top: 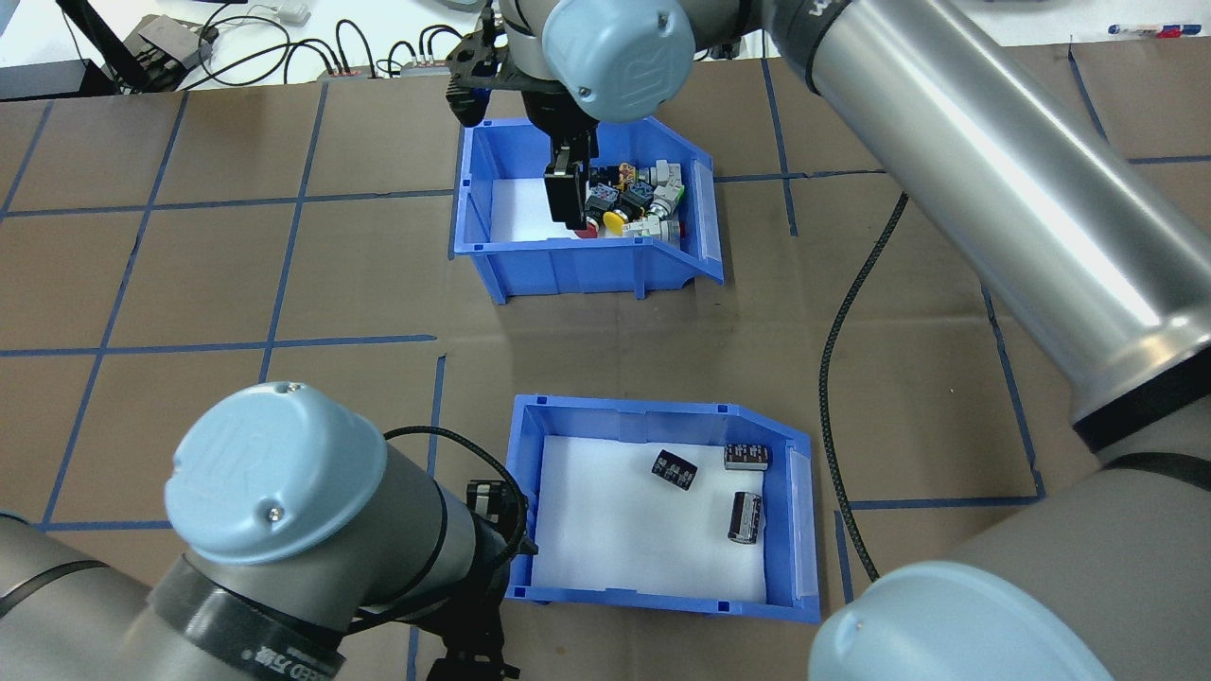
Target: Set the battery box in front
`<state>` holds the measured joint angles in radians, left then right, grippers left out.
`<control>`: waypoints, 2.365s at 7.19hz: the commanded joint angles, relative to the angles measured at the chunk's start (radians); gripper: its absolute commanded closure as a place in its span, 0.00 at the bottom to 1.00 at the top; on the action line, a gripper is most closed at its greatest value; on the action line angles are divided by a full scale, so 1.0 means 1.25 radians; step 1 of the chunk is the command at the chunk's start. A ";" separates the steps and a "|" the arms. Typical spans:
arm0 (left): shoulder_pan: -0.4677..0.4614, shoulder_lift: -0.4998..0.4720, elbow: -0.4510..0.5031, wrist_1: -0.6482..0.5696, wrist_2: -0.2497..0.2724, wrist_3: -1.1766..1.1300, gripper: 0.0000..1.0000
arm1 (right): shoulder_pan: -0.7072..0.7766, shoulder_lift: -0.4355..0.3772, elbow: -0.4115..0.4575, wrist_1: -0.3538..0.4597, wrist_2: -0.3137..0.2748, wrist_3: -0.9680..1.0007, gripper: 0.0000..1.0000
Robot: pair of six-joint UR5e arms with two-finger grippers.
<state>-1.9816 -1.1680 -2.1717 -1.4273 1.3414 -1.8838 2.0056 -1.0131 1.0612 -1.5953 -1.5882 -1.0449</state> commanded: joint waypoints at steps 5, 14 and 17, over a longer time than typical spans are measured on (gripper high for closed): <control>-0.051 -0.138 -0.073 0.259 0.017 -0.104 0.01 | 0.017 0.096 0.065 -0.208 -0.002 -0.049 0.00; -0.114 -0.249 -0.116 0.471 0.017 -0.185 0.82 | 0.018 0.109 0.068 -0.220 -0.028 -0.053 0.99; -0.108 -0.221 -0.110 0.480 0.023 -0.131 1.00 | -0.026 0.036 0.073 -0.206 -0.060 -0.095 1.00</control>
<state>-2.1220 -1.4646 -2.3136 -0.8316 1.3651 -2.0839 2.0047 -0.9189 1.1434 -1.8627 -1.6488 -1.1296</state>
